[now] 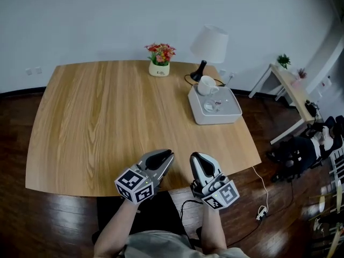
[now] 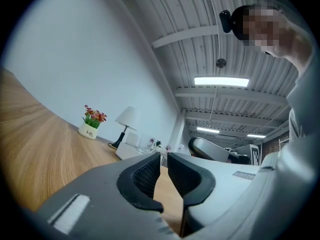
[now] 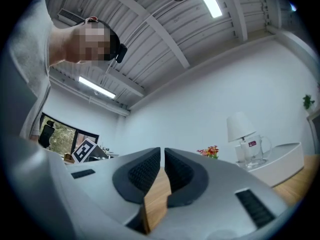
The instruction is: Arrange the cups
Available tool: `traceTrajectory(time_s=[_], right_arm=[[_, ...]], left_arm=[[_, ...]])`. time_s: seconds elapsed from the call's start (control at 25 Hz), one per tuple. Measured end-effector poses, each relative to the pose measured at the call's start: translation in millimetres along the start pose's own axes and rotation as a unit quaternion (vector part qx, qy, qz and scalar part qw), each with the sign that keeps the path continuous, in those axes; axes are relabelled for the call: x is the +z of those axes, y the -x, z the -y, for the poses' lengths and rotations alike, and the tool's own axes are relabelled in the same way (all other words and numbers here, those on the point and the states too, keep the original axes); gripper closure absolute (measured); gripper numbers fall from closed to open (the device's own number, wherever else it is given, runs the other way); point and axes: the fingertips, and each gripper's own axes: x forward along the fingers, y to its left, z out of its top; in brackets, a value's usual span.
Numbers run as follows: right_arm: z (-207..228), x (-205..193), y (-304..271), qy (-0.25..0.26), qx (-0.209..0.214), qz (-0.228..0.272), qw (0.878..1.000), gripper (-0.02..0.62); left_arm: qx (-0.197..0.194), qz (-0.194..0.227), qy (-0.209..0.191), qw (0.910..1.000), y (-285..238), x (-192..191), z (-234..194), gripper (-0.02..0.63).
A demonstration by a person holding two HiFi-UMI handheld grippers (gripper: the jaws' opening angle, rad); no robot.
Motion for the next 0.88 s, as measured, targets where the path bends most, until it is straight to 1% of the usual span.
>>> traceTrajectory(time_s=[0.12,0.28,0.4,0.52,0.64,0.88], right_arm=[[-15,0,-6,0.009,0.017,-0.006,1.0,0.571],[-33,-2,-20,0.009,0.046,-0.015,0.999,0.571],[-51,-5,-33,-0.001,0.07,-0.018,0.997,0.571],[-71,-8,-46,0.001,0.097,-0.022,0.995,0.571],[-87,-8,-57,-0.006,0.116,-0.019,0.993,0.571],[-123,-13,-76,-0.017,0.149,-0.028,0.988,0.571]], left_arm=[[0.0,0.007,-0.004,1.0,7,5,6,0.566],[0.014,0.017,-0.01,0.9997,18,15,4,0.566],[0.031,0.026,-0.017,0.9991,34,26,-1,0.566],[0.05,0.038,-0.023,0.9978,53,36,-8,0.566],[0.07,0.046,-0.03,0.996,71,42,-17,0.566],[0.102,0.062,-0.022,0.9926,104,54,-29,0.566]])
